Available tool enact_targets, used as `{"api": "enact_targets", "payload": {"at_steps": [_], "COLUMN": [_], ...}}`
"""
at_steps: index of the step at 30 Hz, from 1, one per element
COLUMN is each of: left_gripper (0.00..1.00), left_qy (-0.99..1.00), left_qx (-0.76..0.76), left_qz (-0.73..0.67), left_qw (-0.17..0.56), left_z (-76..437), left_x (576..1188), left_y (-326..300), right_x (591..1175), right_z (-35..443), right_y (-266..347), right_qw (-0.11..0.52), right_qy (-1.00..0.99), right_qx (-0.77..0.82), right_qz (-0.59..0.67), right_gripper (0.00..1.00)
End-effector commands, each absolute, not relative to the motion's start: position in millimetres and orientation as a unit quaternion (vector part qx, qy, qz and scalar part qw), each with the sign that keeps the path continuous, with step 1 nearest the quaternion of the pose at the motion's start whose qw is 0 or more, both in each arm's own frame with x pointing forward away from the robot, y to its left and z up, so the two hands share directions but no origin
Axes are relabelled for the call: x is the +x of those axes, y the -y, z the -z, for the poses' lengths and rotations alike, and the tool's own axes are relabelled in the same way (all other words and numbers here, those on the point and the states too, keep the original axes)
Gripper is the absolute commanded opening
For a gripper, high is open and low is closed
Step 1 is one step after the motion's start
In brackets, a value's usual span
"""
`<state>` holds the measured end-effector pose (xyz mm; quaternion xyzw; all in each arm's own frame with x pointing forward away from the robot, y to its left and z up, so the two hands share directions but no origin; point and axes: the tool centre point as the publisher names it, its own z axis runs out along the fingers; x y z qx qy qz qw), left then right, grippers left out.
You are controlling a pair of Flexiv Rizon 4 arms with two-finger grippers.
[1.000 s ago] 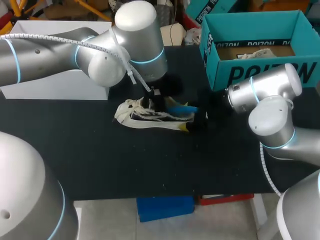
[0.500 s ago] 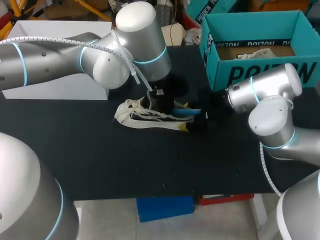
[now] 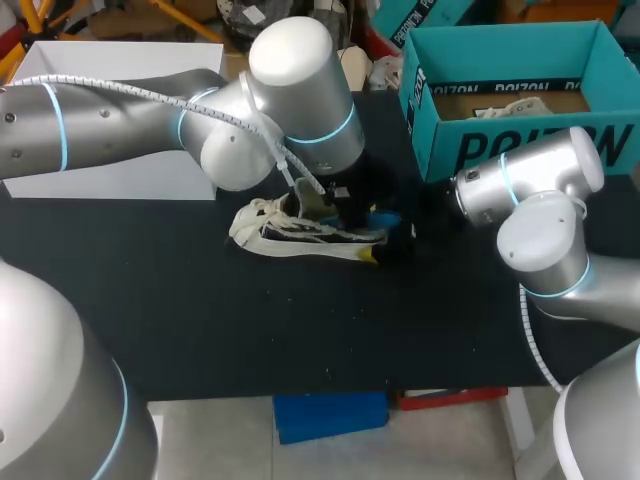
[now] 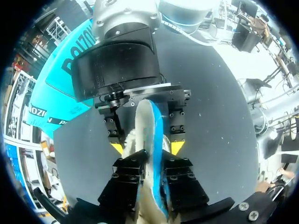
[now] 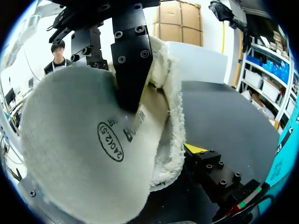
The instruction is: Take the shoe out of the shoebox, open the shoe tongue, remove and reinsert the insole, then place the shoe into the shoebox
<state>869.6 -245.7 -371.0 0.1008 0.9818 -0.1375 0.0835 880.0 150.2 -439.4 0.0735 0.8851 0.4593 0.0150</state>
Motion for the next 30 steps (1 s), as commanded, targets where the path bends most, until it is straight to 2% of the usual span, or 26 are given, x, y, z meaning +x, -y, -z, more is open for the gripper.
{"api": "enact_targets", "payload": {"at_steps": [1, 15, 23, 30], "left_gripper": [0.00, 0.00, 0.00, 0.00], "left_qy": [-0.982, -0.974, -0.956, -0.923], "left_qx": [0.096, 0.104, 0.086, 0.036], "left_qz": [0.139, 0.179, 0.265, 0.377], "left_qw": [0.089, 0.094, 0.090, 0.067], "left_z": [372.5, 331.2, 271.5, 196.3], "left_x": [868.3, 831.0, 816.8, 802.2], "left_y": [245.3, 210.4, 224.1, 233.9], "right_x": [878.5, 878.5, 878.5, 878.5], "right_z": [441.1, 441.1, 441.1, 441.1], "right_y": [-151.0, -151.0, -151.0, -151.0], "right_qw": [0.015, 0.015, 0.015, 0.015], "right_qy": [-0.885, -0.885, -0.885, -0.885], "right_qx": [0.074, 0.074, 0.074, 0.074], "right_qz": [-0.459, -0.459, -0.459, -0.459], "right_gripper": [0.00, 0.00, 0.00, 0.00]}}
